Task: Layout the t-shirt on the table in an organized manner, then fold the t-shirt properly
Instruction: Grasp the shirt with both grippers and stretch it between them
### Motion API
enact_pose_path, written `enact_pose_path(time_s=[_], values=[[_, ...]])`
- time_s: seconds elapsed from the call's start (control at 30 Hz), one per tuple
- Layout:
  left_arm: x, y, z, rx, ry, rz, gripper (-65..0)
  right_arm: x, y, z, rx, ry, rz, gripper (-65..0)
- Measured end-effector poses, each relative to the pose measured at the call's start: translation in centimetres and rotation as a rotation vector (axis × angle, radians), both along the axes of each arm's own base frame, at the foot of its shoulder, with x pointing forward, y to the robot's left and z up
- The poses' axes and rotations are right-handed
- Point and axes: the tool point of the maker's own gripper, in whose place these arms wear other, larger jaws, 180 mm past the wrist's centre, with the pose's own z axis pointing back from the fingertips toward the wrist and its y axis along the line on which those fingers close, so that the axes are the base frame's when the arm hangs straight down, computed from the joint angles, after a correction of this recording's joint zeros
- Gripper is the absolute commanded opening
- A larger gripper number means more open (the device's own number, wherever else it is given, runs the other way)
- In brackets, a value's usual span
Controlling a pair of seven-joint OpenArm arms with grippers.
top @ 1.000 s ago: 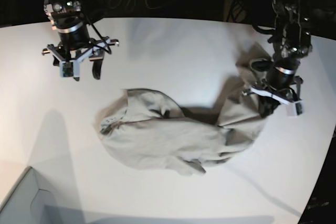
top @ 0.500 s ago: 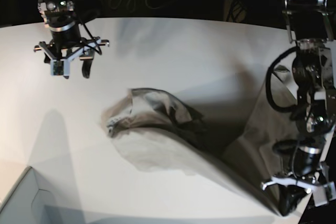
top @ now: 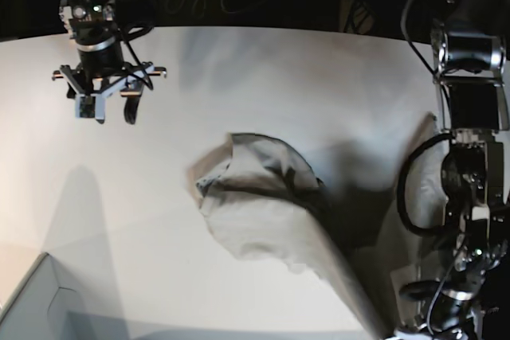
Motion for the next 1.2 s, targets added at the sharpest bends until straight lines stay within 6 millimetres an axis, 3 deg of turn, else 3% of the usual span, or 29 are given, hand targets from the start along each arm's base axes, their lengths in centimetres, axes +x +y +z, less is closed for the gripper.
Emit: enact_pose_path(time_s=[0.17, 0.33, 0.4, 0.57, 0.8, 0.93, 1.03, 1.2], values=[[-0.6, -1.3, 2.4, -0.026, -0.07, -0.02, -64.9, 0.1, -0.1, 0.1, -0.003, -0.007, -0.001, -31.9], [-1.0, -0.7, 2.3, -0.013, -0.072, -0.013, -64.9, 1.5, -0.6, 0.9, -0.024, -0.028, 0.012, -31.6], [-1.8, 1.1, 0.8, -0.015, -0.052, 0.024, -64.9, 2.9, -0.8, 1.3, -0.027, -0.054, 0.013, -31.5], [-4.1, 5.0, -6.3, -0.028, 0.11, 0.119, -64.9, 6.1, -0.3, -0.8, -0.004, 0.025, 0.03, -31.5], [-9.3, 10.2, -13.9, -0.026, 0.288, 0.241, -64.9, 14.3, 2.7, 0.3, 0.017, -0.005, 0.116, -31.5], [-12.3, 12.5, -16.3, -0.035, 0.336, 0.303, -64.9, 17.8, 7.1, -0.2, 0.033, 0.018, 0.222, -31.5], [-14.7, 13.6, -18.6, -0.032, 0.401, 0.332, -64.9, 19.7, 9.5, -1.8, 0.007, 0.082, 0.296, -31.9], [-17.4, 15.9, -20.1, -0.038, 0.44, 0.401, -64.9, 20.9, 11.4, -5.5, 0.015, 0.217, 0.326, -31.9]])
